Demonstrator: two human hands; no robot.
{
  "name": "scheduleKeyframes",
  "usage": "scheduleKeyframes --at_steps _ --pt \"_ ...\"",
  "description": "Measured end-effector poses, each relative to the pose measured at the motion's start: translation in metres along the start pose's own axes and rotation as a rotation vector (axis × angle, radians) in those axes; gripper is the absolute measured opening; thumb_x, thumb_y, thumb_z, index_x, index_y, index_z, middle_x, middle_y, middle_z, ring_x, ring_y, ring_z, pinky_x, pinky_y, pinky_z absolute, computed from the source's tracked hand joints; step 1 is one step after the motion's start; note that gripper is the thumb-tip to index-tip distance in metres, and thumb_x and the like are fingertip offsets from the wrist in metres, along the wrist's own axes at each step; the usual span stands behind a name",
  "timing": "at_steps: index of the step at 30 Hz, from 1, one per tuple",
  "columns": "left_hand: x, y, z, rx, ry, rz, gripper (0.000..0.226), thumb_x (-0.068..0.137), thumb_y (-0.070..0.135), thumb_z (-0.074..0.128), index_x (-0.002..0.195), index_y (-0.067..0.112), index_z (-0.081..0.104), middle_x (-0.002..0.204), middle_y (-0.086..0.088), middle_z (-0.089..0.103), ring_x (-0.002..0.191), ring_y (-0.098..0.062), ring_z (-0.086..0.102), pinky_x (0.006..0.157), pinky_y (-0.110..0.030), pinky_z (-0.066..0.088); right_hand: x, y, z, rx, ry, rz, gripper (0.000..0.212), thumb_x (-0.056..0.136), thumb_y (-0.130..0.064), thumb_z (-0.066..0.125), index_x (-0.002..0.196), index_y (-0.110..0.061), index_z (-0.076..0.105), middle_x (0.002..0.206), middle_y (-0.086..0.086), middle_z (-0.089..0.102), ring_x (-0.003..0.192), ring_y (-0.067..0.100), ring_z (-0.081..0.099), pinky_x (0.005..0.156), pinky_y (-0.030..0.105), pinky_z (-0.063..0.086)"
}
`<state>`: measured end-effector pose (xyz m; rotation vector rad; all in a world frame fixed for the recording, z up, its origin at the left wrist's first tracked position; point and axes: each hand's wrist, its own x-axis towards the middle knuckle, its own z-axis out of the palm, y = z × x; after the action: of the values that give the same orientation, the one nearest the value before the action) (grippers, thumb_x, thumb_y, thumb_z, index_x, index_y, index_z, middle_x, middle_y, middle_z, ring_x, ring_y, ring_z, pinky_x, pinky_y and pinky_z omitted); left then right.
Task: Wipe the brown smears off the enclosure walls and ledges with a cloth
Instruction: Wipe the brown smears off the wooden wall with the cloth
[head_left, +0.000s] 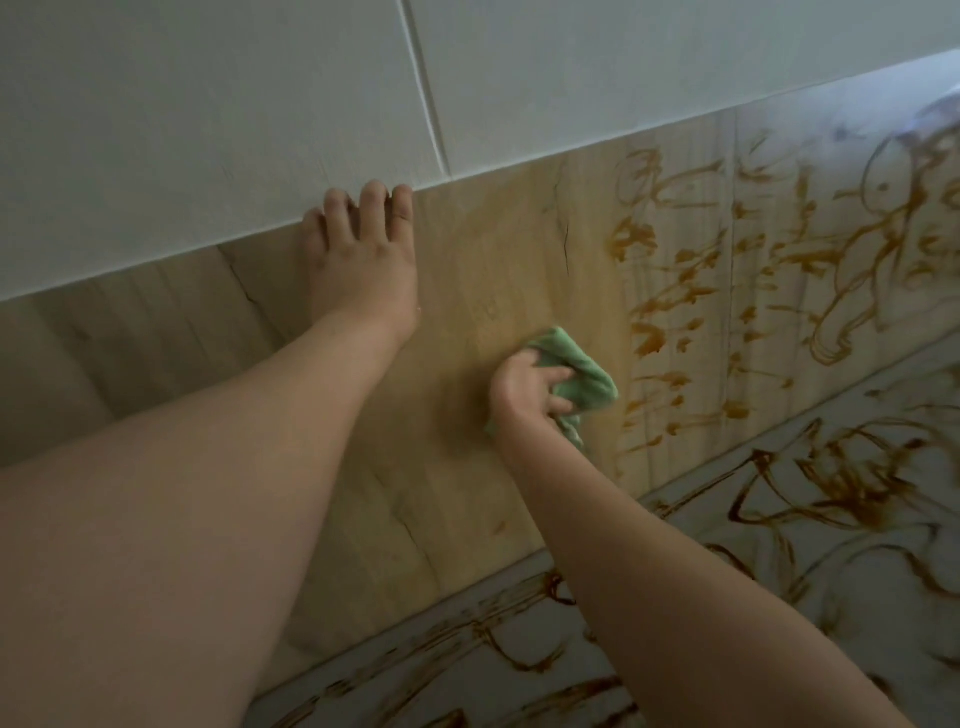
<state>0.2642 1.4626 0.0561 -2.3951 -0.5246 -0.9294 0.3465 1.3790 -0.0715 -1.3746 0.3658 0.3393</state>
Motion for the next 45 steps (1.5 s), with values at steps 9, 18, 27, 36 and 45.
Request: scheduleKeyframes --at_steps 9,18,27,36,45 --pt "0.000 -0.009 -0.007 -0.084 -0.103 0.033 0.100 0.093 0.027 0.068 0.164 0.020 -0.002 0.160 -0.007 0.009 0.145 -0.044 0.017 0.123 -0.060 0.008 -0.054 -0.051 -0.023 0.065 0.061 -0.353 0.039 0.105 -0.029 0.049 0.144 -0.025 0.049 0.143 0.003 0.048 0.130 0.028 0.050 0.113 0.049 0.043" --pt "0.028 -0.016 -0.092 -0.269 -0.671 0.023 0.107 0.090 0.030 0.067 0.164 0.018 -0.008 0.166 -0.002 0.003 0.152 -0.037 0.006 0.128 -0.051 0.004 -0.137 -0.118 -0.106 0.491 -0.365 0.189 0.041 0.107 -0.031 0.045 0.128 -0.007 0.070 0.123 0.017 0.073 0.117 0.036 0.069 0.109 0.052 0.049" --pt "0.073 -0.024 -0.283 -1.312 -1.193 -0.326 0.044 0.101 0.054 0.051 0.101 0.016 0.075 0.101 -0.002 0.076 0.097 -0.019 0.072 0.091 -0.038 0.057 -0.260 -0.237 -0.146 -0.013 -0.439 0.068 0.054 0.094 -0.044 0.062 0.145 -0.030 0.051 0.133 0.009 0.066 0.118 0.029 0.067 0.100 0.049 0.056" --pt "0.130 -0.036 -0.421 -1.595 -0.830 -0.723 0.027 0.100 0.029 0.045 0.105 0.015 0.068 0.100 -0.011 0.074 0.100 -0.031 0.071 0.087 -0.047 0.058 -0.337 -0.360 -0.197 -0.029 -0.511 -0.044 0.034 0.105 -0.028 0.046 0.134 -0.023 0.065 0.126 0.004 0.069 0.116 0.024 0.067 0.092 0.043 0.059" --pt "0.193 -0.060 -0.470 -1.449 -0.747 -0.476 0.037 0.103 0.031 0.047 0.096 0.004 0.072 0.091 -0.014 0.075 0.091 -0.035 0.070 0.077 -0.045 0.055 -0.376 -0.382 -0.201 0.511 -0.711 0.250 0.051 0.106 -0.039 0.041 0.125 -0.002 0.072 0.123 0.021 0.070 0.113 0.038 0.069 0.109 0.052 0.047"
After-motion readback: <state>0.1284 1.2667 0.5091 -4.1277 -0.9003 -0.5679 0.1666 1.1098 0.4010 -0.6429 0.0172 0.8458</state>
